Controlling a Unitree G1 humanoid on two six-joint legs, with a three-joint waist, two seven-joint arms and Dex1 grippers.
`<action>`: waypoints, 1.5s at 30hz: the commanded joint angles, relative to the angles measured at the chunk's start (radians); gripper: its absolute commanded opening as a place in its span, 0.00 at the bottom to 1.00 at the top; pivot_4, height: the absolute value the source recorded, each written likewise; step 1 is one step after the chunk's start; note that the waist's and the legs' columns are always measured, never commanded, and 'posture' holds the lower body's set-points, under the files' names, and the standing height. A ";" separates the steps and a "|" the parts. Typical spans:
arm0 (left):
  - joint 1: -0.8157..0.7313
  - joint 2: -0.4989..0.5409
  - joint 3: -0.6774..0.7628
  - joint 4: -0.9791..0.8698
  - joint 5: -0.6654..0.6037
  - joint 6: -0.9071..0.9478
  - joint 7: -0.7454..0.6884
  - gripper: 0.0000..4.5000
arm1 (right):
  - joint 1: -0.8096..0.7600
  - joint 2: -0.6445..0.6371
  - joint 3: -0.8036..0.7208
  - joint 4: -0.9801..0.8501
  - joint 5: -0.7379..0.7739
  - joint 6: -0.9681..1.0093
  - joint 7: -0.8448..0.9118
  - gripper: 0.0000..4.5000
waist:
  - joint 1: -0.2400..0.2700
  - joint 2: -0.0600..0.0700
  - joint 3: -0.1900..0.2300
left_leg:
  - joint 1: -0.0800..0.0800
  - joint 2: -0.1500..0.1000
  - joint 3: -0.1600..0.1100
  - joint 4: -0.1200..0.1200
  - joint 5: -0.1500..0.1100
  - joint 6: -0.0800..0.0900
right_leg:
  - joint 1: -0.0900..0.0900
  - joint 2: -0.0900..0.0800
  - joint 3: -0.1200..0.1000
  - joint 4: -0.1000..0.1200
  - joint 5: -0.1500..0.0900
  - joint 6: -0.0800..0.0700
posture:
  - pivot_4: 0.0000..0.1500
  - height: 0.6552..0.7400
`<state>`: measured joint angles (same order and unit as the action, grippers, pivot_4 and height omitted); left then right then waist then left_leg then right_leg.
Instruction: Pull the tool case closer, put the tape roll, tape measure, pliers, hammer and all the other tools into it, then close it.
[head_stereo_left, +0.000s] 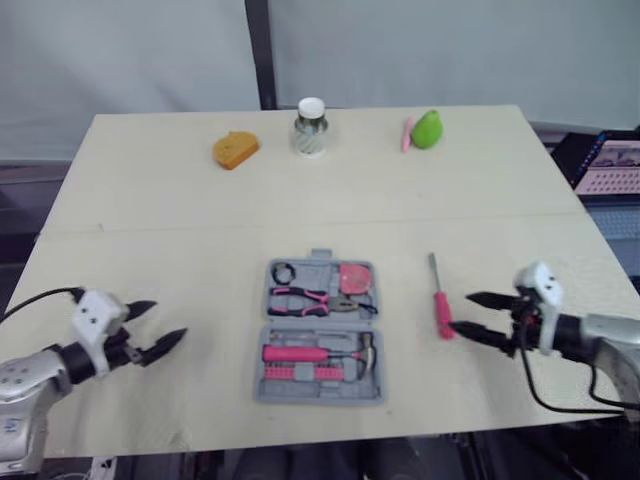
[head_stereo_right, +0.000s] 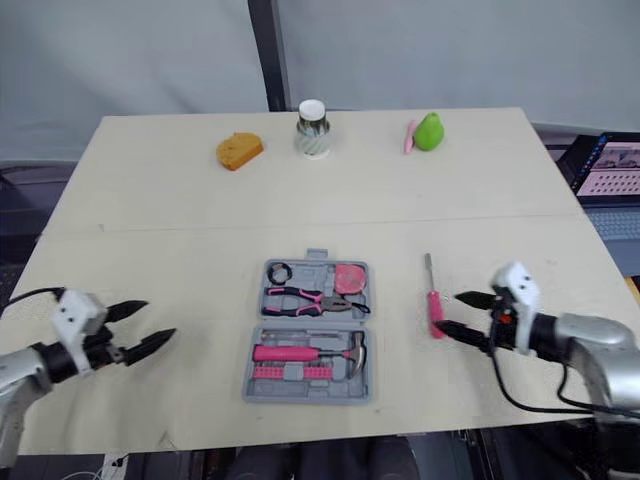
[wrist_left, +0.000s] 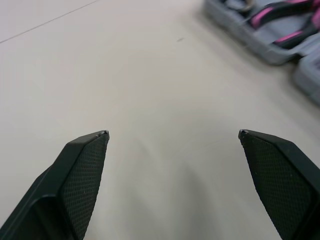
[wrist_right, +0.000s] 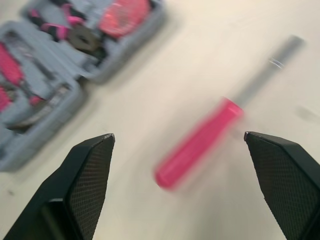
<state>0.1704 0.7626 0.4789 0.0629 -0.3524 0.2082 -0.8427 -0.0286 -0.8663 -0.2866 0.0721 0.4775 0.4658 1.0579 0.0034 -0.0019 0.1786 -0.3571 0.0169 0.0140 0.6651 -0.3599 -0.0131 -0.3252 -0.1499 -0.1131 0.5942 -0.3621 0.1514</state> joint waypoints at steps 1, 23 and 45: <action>0.027 0.029 0.103 0.093 -0.004 -0.055 0.005 1.00 | 0.003 -0.011 -0.111 0.156 -0.028 -0.093 -0.047 1.00 | -0.005 -0.001 0.001 | 0.000 0.001 0.001 0.000 0.000 -0.001 | 0.000 0.000 0.000 0.000 0.000 0.000 | 1.00 1.00; -0.053 -0.049 -0.190 -0.273 -0.012 -0.036 -0.019 1.00 | 0.078 0.307 -0.085 -0.119 -0.072 -0.029 -0.428 1.00 | 0.017 0.002 0.003 | 0.002 0.002 0.002 0.002 0.004 -0.004 | -0.001 0.000 0.004 0.007 0.000 0.000 | 1.00 1.00; -0.462 -0.268 -0.667 -0.292 0.107 -0.128 -0.083 1.00 | 0.111 0.674 0.146 -0.300 -0.318 0.000 -0.929 1.00 | 0.011 0.007 0.003 | -0.002 0.001 0.008 0.003 0.005 -0.004 | -0.015 0.000 0.008 0.018 -0.001 -0.001 | 1.00 1.00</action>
<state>-0.2830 0.4998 -0.1864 -0.2168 -0.2464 0.1004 -0.9286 0.0650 -0.2020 -0.1517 -0.2295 0.1752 0.4711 0.1472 0.0142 0.0047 0.1820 -0.3592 0.0182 0.0217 0.6677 -0.3547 -0.0169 -0.3402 -0.1493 -0.1052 0.6127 -0.3626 0.1503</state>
